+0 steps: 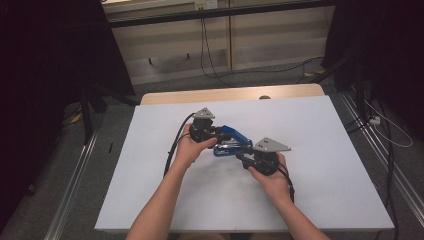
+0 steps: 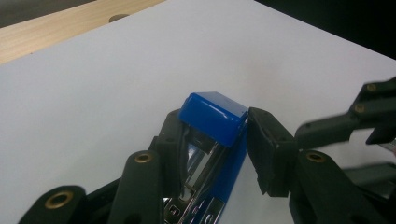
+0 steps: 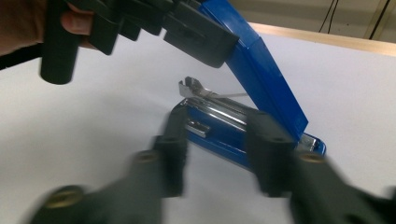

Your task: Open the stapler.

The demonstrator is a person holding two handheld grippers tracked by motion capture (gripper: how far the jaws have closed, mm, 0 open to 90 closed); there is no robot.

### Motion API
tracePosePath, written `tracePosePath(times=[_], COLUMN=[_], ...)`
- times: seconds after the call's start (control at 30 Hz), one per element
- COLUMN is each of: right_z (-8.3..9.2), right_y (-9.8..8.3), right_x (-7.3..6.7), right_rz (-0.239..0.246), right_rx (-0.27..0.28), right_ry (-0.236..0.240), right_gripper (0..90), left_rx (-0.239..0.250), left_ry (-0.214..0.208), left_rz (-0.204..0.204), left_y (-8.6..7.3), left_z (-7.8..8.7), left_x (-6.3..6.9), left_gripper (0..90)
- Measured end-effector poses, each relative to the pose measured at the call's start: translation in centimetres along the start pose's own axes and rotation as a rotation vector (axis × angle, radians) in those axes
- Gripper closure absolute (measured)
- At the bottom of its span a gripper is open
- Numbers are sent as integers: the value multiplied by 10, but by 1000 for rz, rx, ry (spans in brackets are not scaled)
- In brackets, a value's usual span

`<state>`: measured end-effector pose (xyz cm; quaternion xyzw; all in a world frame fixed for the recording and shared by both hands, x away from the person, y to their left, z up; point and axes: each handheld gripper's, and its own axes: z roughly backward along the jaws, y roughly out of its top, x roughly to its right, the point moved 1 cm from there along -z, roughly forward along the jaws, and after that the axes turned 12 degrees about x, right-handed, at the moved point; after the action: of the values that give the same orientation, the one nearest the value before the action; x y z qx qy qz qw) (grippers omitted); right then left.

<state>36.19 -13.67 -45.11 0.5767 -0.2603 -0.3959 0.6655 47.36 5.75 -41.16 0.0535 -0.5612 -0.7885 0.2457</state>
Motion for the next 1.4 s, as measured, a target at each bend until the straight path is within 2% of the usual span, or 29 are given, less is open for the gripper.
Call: tracePosePath(times=[0.07,0.17,0.43,0.5,0.57,0.63,0.77,0.93,1.0,1.1,1.4], right_z=[-5,-13,-32,-36,-38,-44,-50,-56,-56,-60,-65], right_y=[0,0,6,6,6,3,-1,0,0,-1,-5], right_x=[1,1,-2,-3,-3,-4,-5,-4,-4,-1,-1], right_rz=[-6,-32,-68,-96,-95,-94,-139,-143,-139,-161,-167], right_rx=[-4,-5,-2,2,3,-6,1,47,49,46,61], right_ry=[2,-2,-8,-2,-3,-19,-38,-76,-83,-85,-107], right_gripper=[847,900,900,900,900,900,900,900,900,900,900], left_rx=[-1,-8,-26,-31,-29,-35,-39,-41,-39,-32,-21], left_ry=[2,3,10,10,10,15,21,15,16,17,21], left_rz=[0,-1,-5,-8,-6,-5,-1,7,8,26,38], left_y=[1,2,4,5,5,7,9,8,8,8,7], left_z=[0,-1,-1,-2,-2,-3,-4,-3,-3,-4,-5], left_x=[1,1,2,3,3,4,6,5,5,5,4], left_gripper=[592,591,590,590,590,591,589,592,593,593,588])
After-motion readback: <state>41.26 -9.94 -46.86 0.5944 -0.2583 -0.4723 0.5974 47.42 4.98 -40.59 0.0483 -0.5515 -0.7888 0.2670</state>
